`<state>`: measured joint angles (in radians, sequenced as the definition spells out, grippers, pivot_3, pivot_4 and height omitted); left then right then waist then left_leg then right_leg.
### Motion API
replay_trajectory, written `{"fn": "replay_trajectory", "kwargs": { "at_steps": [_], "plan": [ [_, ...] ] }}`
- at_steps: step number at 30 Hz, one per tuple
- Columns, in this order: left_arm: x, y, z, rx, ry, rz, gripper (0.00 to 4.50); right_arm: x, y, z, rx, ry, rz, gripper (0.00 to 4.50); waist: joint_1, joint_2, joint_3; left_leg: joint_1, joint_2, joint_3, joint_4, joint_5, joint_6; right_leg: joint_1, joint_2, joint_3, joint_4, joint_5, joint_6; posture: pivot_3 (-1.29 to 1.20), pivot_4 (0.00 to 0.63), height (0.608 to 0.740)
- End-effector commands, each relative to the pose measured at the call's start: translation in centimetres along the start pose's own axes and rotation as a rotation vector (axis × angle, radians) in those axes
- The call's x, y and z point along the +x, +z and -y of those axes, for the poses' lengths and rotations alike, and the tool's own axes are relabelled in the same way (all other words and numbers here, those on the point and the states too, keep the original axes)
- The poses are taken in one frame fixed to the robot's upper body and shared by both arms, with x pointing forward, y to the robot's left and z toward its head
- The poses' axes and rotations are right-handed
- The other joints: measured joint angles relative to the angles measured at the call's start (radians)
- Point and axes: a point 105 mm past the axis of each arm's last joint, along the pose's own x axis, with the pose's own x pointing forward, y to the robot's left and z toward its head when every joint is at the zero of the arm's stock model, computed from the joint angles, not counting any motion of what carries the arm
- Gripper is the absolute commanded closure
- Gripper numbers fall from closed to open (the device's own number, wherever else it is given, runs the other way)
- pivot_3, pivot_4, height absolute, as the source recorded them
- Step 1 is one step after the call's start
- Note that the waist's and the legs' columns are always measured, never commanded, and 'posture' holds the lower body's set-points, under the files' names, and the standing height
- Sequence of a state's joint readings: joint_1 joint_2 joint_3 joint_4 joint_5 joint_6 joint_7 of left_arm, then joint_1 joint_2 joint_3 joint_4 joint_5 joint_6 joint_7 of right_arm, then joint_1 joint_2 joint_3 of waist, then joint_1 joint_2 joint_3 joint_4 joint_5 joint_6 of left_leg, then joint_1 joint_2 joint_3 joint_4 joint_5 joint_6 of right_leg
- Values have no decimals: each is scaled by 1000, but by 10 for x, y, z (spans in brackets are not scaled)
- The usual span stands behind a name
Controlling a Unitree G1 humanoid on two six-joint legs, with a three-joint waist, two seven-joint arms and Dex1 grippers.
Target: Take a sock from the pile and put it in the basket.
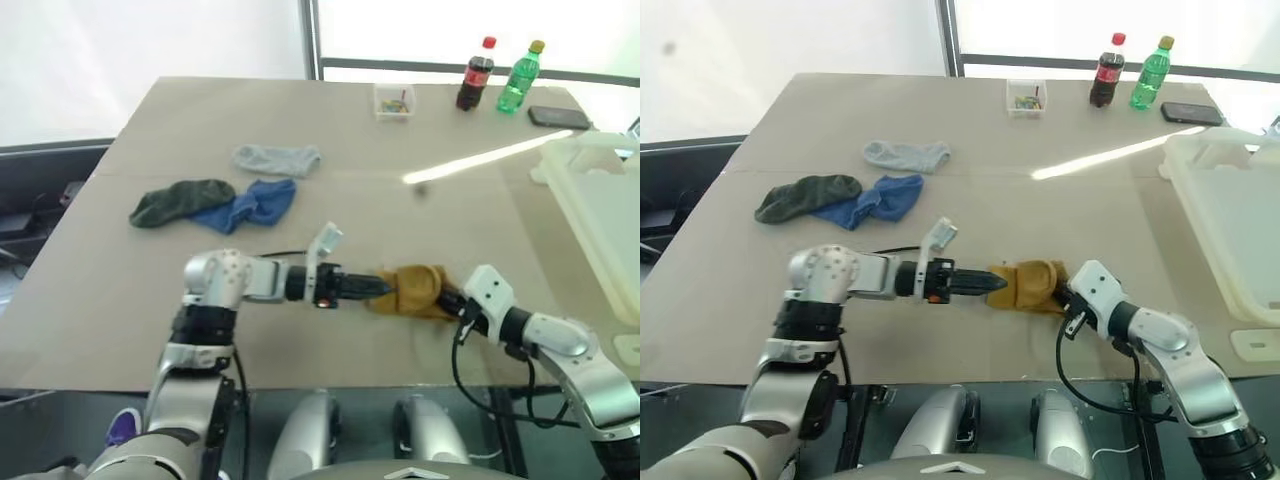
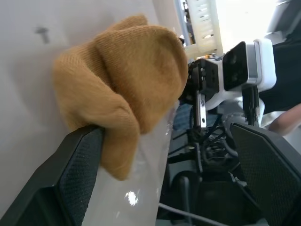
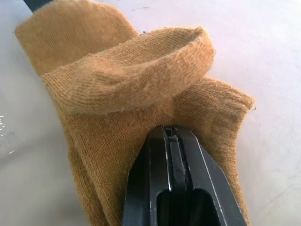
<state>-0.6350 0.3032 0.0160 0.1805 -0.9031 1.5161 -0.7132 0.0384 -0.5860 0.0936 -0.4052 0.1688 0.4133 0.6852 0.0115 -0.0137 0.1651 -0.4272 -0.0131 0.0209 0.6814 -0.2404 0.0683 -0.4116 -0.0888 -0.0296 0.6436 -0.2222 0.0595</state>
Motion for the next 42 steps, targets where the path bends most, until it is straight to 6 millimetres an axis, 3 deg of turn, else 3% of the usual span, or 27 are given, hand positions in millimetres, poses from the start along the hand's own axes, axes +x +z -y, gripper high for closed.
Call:
{"fn": "replay_trajectory", "kwargs": {
  "at_steps": [1, 5, 15, 20, 27, 31, 35, 42],
  "plan": [
    [15, 2, 3, -25, -48, -4, 0, 0, -7, -10, 15, 26, -27, 4459, 2, 0, 0, 0, 0, 0, 0, 0, 0, 0, 0, 0, 0, 1, 1, 0, 150, 729],
    [26, 11, 26, -57, -200, 38, 0, -3, -8, -9, 17, 15, -34, 4459, 3, 0, 0, -1, -1, 0, 0, -1, 2, 0, 0, -1, -1, 1, 2, 0, 150, 729],
    [49, 21, 34, -43, -251, 77, 0, -5, -8, -6, 10, 11, -46, 4459, 4, 0, 0, -1, -1, -1, 0, -2, 4, 0, 0, -1, -1, 1, 2, 0, 150, 729],
    [17, 27, 25, 20, -142, 141, 0, -9, -8, -4, 4, 12, -56, 4459, 1, 0, 0, -1, -1, -1, 0, -2, 4, 0, -1, -1, -1, 1, 2, 0, 150, 729],
    [-26, 18, 2, 49, 73, 167, 0, -4, -7, -5, 3, 21, -49, 4459, 6, 0, 0, -1, -1, -1, 0, -2, 4, 0, -2, 0, -1, 0, -1, 0, 150, 729],
    [-20, 10, -13, 30, 150, 136, 0, -1, -9, -7, 3, 32, -48, 4459, 4, 0, -1, -1, -1, -1, 0, 0, 1, 0, -6, 0, -1, -1, -1, 0, 150, 729],
    [-10, 7, -6, 7, 99, 105, 0, 2, -8, -6, -1, 38, -43, 4459, 3, 0, -1, 1, -1, -1, 0, 0, 0, 0, -5, 0, -1, 0, -1, 0, 150, 729],
    [-25, 0, -14, 101, 201, 5, 0, 3, -8, -5, -8, 35, -38, 4459, -1, 0, -1, 2, 0, 0, -1, 0, 0, 0, -1, 0, 0, -1, -1, 0, 150, 729]
  ]
}}
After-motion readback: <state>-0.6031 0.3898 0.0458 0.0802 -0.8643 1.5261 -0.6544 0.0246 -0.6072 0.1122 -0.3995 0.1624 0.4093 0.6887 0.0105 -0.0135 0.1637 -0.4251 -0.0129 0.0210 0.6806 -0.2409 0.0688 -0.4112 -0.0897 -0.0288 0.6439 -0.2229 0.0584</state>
